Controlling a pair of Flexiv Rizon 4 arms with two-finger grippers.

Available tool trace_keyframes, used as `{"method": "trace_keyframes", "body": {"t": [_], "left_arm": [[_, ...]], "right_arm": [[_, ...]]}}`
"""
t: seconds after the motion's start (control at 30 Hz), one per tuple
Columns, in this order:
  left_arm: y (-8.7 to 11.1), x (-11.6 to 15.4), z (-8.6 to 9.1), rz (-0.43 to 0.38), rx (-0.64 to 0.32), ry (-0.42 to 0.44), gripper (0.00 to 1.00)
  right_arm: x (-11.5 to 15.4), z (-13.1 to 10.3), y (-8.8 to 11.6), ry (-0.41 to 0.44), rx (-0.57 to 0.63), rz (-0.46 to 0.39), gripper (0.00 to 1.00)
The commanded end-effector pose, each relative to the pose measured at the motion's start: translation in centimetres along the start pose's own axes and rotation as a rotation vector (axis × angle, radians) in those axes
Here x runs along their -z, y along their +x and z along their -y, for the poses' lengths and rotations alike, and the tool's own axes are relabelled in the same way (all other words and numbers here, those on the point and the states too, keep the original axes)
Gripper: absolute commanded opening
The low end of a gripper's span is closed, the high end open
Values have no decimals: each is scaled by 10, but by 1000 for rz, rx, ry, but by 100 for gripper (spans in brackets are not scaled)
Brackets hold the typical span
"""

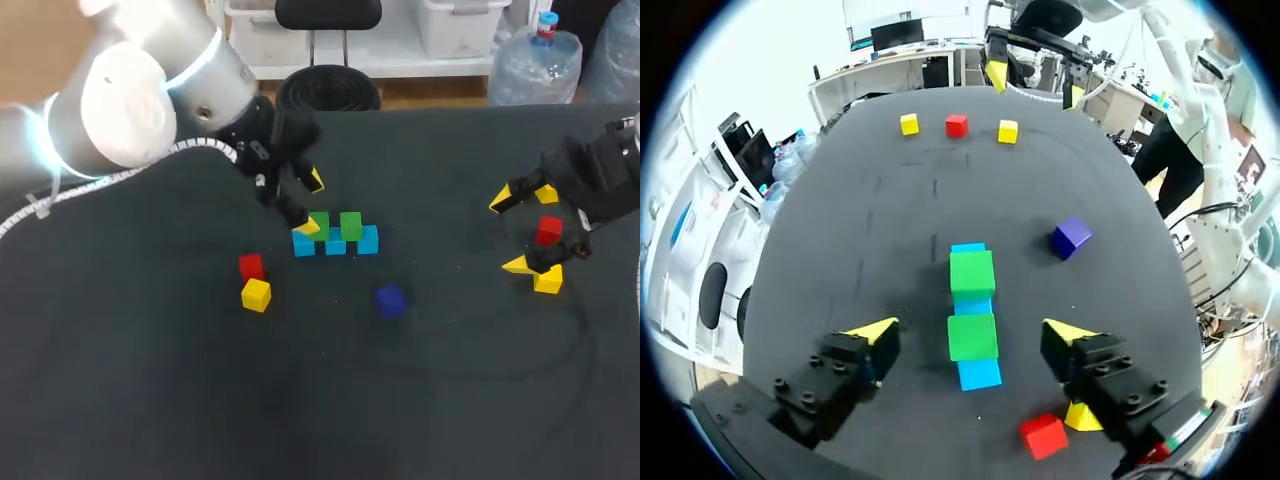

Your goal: Place the blue cubes, place green cubes on the blue cubes, place the yellow cubes on the green cubes, then place the red cubes on the yellow cubes, and place purple cube on the red cubes.

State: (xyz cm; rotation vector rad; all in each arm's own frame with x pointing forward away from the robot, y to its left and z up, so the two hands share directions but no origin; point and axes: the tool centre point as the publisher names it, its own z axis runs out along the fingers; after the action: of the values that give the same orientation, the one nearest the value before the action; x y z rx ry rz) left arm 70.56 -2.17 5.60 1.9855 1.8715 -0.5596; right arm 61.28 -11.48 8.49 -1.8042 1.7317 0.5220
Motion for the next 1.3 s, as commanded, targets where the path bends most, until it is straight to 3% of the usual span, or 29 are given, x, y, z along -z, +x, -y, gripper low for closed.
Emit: {"method": "trace_keyframes", "body": {"t": [0.03,1.0,1.3], "left_arm": [[1,13,11,-1,7,-26,100],[42,64,43,22,239,-181,100],[47,65,70,-42,30,-134,100]], "right_arm": [[-1,0,0,1,1,2,100],[-1,0,0,1,1,2,100],[-1,0,0,1,1,2,100]]}}
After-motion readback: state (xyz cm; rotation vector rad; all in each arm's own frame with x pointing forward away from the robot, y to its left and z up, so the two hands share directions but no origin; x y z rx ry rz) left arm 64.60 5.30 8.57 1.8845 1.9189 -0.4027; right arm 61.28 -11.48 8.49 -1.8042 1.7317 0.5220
